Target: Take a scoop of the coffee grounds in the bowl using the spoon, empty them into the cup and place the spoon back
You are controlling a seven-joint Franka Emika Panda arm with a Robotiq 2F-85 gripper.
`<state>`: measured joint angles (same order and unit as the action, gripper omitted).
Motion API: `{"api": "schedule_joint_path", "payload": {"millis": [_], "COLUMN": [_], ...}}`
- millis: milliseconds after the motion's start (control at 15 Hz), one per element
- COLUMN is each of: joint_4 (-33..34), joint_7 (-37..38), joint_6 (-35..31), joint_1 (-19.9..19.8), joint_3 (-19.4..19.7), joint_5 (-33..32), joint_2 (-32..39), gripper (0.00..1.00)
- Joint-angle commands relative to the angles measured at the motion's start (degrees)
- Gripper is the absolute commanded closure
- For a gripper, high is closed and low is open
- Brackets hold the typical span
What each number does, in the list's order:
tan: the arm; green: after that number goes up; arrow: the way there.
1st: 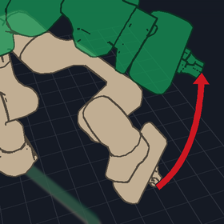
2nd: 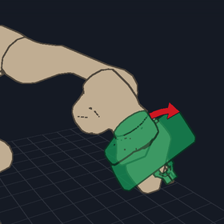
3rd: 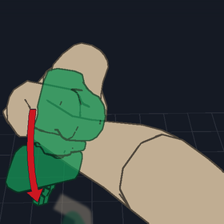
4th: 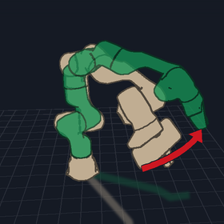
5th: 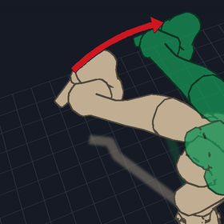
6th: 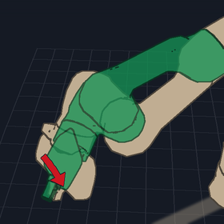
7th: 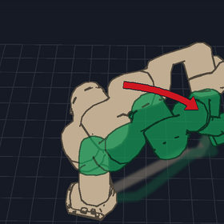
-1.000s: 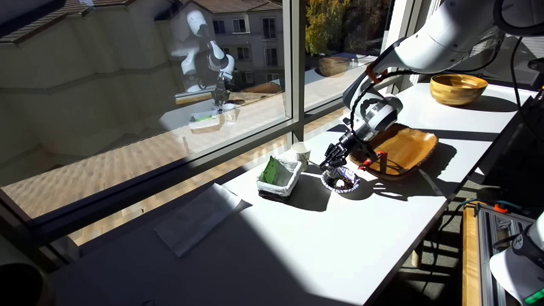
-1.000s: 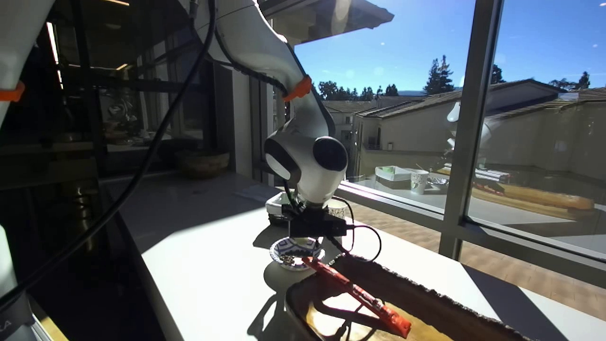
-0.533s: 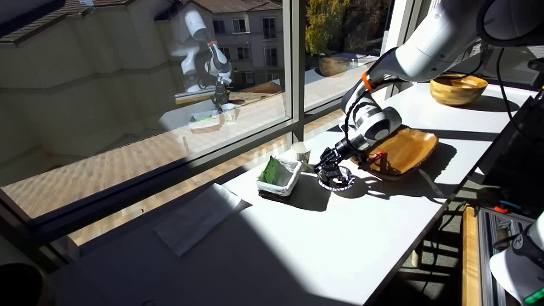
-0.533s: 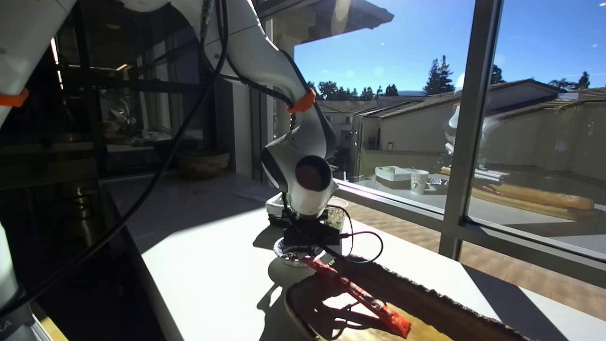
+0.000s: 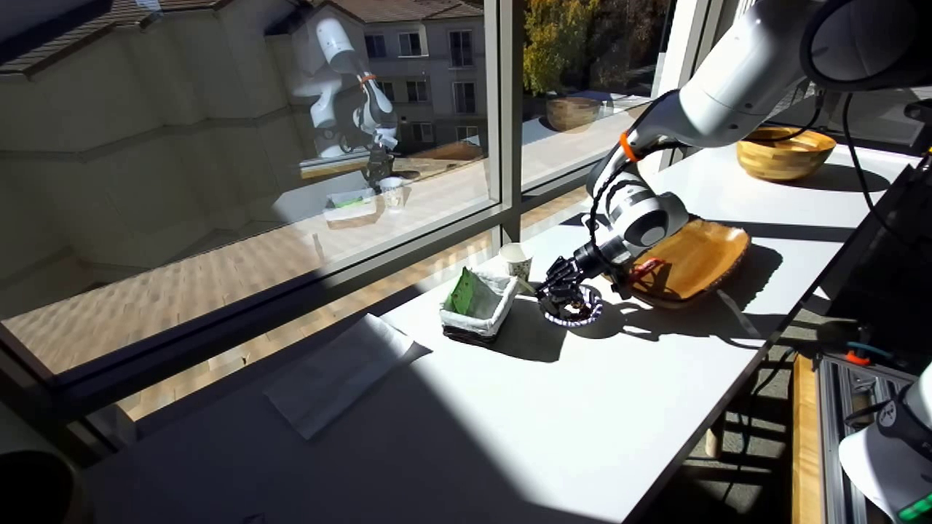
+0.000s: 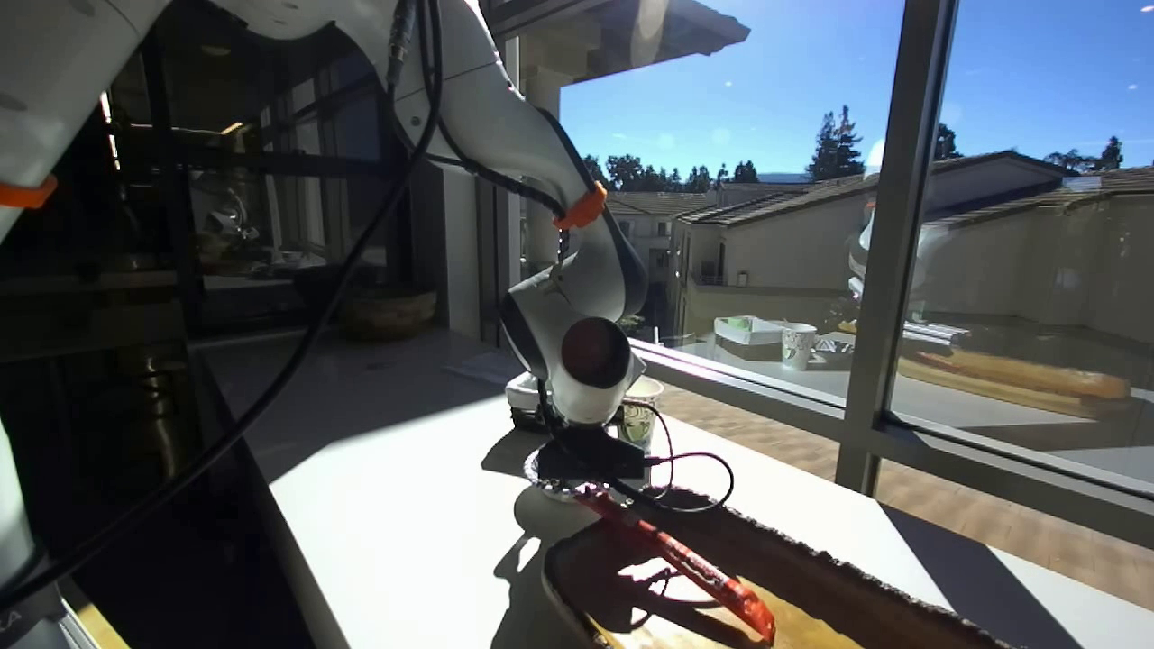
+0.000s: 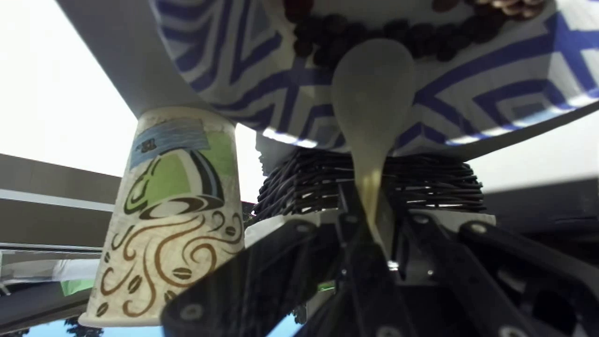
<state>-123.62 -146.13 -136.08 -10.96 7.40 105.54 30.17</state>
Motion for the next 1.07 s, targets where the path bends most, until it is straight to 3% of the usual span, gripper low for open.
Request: {"api": "schedule_joint_path", "payload": {"millis": [0,800,1000], "joint_4": [0.27,-1.14,-0.91], "joint_7": [0.37,11.86,10.03], "joint_6": [1.32,-0.19,0.84], "joint_1": [1.12,2.34,1.94], "joint_3": [2.35,3.63,3.18], "joint_5": [0.00,-8.39,-7.81], "joint_2": [1.61,0.30,-0.41], "gripper": [0.97,0.97,0.97]}}
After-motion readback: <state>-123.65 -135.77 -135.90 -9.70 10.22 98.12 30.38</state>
